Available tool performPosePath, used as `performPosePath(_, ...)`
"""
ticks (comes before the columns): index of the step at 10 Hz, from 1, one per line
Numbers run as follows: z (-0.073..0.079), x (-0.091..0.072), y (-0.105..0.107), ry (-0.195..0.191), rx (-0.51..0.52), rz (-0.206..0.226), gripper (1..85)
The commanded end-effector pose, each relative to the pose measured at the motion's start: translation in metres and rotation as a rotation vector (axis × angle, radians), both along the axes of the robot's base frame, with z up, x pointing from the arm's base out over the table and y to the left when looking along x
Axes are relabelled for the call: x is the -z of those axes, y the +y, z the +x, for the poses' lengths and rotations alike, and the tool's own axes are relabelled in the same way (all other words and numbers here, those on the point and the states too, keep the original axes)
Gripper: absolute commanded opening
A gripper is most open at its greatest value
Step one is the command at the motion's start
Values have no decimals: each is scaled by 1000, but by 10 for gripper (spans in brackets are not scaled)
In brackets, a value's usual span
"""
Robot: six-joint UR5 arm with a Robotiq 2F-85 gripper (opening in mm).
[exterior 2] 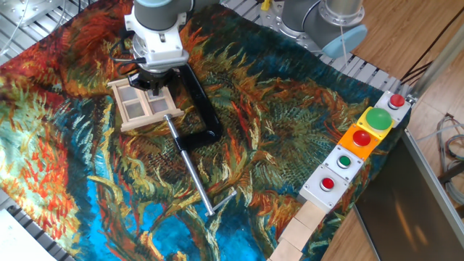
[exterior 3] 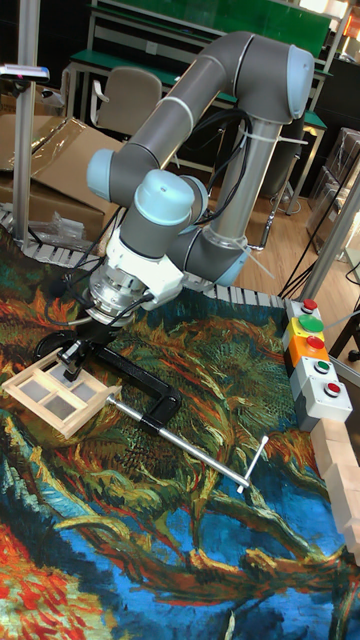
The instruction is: Open a sliding window
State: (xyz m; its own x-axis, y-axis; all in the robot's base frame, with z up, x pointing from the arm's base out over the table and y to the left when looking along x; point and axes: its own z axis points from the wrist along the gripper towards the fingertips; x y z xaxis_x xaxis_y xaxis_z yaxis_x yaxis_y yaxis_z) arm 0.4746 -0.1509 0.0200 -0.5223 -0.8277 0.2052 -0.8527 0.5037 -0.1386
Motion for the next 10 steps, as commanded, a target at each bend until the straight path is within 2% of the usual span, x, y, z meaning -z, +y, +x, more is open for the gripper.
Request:
performPosePath(1,2,4,2,-5,2,12,500)
performPosePath(7,6,9,23,-11,13,20,500)
performPosePath(10,10,3,19,-4,4,7,500)
